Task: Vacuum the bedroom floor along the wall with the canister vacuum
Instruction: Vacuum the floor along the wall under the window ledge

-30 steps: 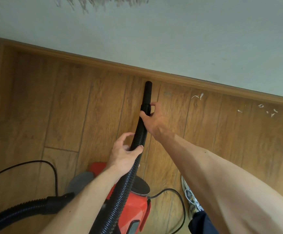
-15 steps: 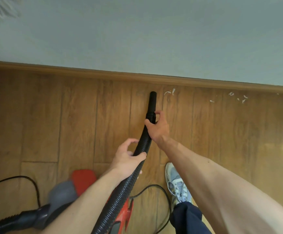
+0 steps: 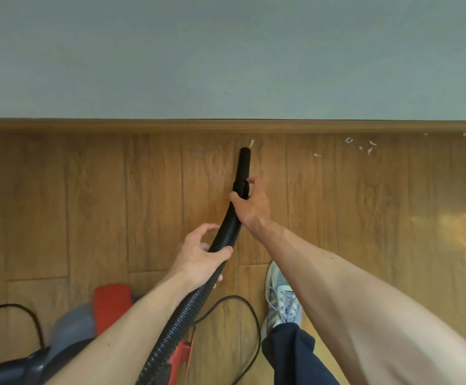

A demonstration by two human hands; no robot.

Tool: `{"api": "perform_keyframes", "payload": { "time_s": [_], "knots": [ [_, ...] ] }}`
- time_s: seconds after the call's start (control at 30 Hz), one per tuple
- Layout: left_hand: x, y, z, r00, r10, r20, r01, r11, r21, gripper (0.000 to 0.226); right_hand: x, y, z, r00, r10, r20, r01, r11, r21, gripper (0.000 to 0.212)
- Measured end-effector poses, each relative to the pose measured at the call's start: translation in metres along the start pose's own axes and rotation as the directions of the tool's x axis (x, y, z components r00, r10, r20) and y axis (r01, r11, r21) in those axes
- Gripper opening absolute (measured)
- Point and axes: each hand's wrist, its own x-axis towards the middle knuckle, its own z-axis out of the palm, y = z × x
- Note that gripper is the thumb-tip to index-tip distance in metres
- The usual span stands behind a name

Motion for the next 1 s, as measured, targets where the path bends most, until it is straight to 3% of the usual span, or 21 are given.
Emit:
{"api": "perform_keyframes", "payload": {
  "time_s": [0.3, 1.0],
  "knots": [
    [0.013, 0.019, 0.012, 1.0, 0.004, 0.005, -0.004, 1.0, 0.005, 0.048, 0.019, -0.009, -0.019, 1.0, 0.012, 0.01, -0.012, 0.999, 0.032, 0.05],
    [0.039, 0.064, 0.119, 0.992, 0.036, 0.12, -0.069, 0.957, 0.283, 0.038, 0.045, 0.042, -0.144, 0.978, 0.159, -0.134, -0.147, 0.984, 0.098, 0.046]
  ]
}}
